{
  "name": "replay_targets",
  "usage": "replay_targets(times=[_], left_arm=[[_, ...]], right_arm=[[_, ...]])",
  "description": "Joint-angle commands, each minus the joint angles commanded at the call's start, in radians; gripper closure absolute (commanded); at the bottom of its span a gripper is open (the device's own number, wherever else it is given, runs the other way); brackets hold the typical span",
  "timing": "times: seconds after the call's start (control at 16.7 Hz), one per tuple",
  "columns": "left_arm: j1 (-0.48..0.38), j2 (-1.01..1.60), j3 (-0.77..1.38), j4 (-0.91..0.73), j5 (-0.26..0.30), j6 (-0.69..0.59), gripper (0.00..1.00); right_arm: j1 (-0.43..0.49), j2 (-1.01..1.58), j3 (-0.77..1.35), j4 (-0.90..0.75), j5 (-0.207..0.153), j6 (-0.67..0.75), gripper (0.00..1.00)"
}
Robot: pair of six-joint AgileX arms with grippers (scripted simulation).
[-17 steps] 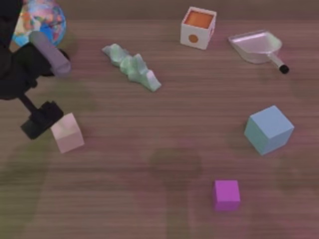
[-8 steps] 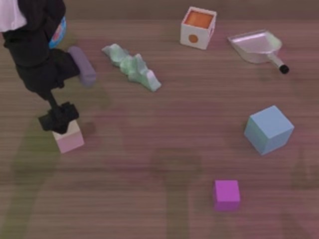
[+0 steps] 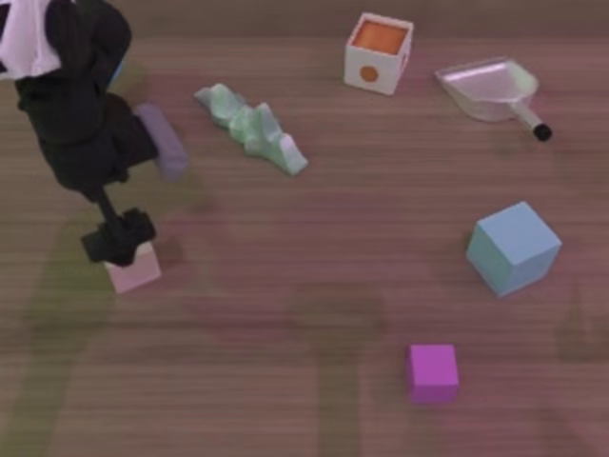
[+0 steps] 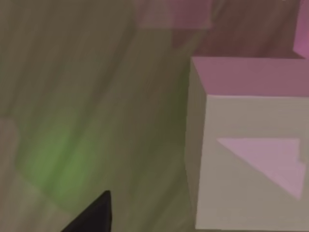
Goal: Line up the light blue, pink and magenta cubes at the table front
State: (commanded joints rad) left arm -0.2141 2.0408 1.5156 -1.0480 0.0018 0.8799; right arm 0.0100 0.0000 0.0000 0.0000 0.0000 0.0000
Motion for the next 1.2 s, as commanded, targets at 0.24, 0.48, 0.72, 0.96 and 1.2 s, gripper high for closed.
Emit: replay_targets(times=[0.24,0.48,0.72,0.96,1.2], left_arm=[[0.0,0.067,-0.1,0.178,0.0,0.0,0.0],[0.0,0.097,-0.14,0.24,0.001,0.002,0.0],[0.0,0.097,-0.14,0.24,0.001,0.002,0.15],[0.0,0.097,-0.14,0.24,0.001,0.002,0.45],[0.0,0.097,-0.14,0.24,0.001,0.002,0.75]], right_arm=[[0.0,0.0,0.0,0.0,0.0,0.0,0.0],[0.0,0.0,0.0,0.0,0.0,0.0,0.0],[0.0,0.0,0.0,0.0,0.0,0.0,0.0],[0.0,0.0,0.0,0.0,0.0,0.0,0.0],[0.0,0.0,0.0,0.0,0.0,0.0,0.0]])
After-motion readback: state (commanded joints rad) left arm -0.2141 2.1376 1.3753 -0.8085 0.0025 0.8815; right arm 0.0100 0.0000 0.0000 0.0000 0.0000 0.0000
